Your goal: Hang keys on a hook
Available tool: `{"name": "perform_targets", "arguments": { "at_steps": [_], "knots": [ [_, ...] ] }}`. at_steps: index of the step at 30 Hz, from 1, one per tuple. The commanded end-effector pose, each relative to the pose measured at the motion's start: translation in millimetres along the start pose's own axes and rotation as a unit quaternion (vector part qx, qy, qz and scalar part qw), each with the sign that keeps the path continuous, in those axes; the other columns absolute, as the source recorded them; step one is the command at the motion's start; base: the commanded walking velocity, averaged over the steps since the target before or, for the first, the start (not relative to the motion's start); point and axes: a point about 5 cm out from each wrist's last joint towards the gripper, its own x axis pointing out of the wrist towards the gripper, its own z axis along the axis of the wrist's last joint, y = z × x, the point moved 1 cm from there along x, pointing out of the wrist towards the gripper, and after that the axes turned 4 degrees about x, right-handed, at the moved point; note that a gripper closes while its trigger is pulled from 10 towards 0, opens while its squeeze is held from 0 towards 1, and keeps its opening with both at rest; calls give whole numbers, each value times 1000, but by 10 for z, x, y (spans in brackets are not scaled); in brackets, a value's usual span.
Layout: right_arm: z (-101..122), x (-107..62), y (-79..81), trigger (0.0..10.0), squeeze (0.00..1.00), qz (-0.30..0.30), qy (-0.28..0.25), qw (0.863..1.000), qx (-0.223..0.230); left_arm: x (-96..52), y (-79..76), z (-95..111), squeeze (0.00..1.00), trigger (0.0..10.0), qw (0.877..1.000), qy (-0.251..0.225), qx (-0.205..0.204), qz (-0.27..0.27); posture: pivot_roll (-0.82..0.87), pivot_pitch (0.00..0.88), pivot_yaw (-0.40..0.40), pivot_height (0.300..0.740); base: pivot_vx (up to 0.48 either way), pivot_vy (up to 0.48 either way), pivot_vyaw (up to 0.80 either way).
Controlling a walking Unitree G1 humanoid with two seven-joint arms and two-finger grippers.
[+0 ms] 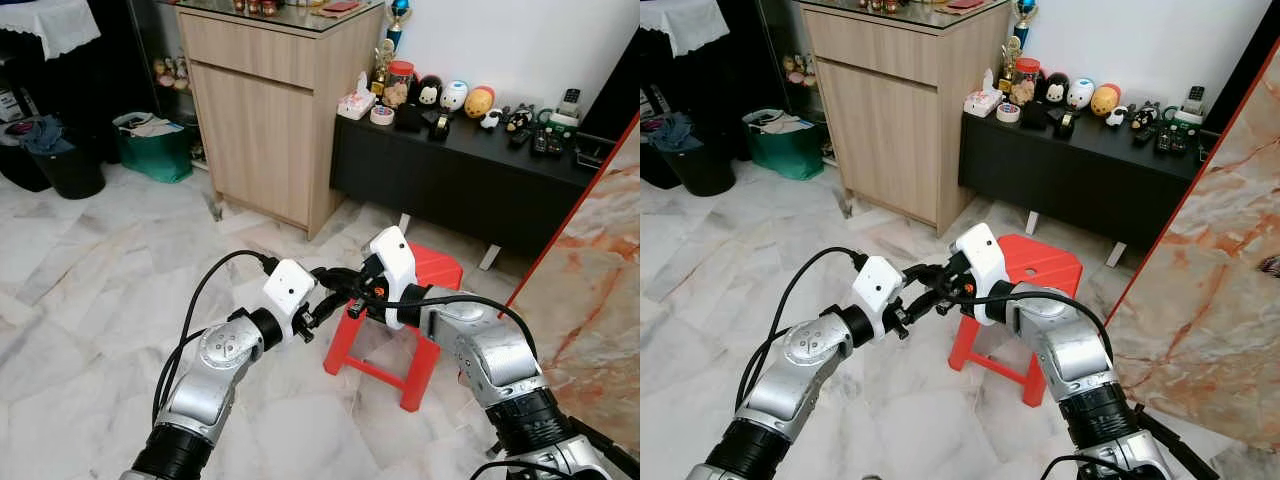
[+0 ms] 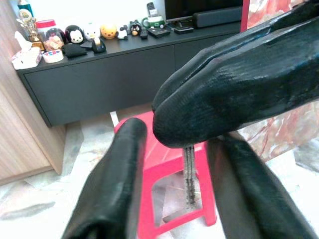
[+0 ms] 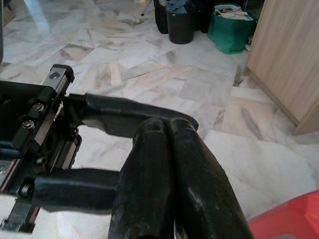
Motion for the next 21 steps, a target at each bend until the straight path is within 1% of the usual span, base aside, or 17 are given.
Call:
{"name": "perform_targets", "arguments": {
  "at_steps": [1, 12, 18, 21],
  "knots": [
    [61, -10, -8, 10000, 0, -2, -9, 1000, -1, 14, 16, 21, 0, 0, 1000, -7, 1, 3, 86, 0, -82, 709, 0, 0, 0],
    [81, -6, -36, 10000, 0, -12, -16, 1000, 7, 5, 0, -12, 0, 0, 1000, -1, -4, -2, 86, 0, -81, 709, 0, 0, 0],
    [95, -9, -93, 10000, 0, -32, -22, 999, 14, -6, -6, -31, 0, 0, 1000, 3, -5, -5, 86, 0, -81, 709, 0, 0, 0],
    [104, -14, -166, 10000, 0, -58, -29, 997, 32, -14, 1, -36, 0, 0, 1000, 4, -5, -4, 86, 0, -81, 709, 0, 0, 0]
  ]
}}
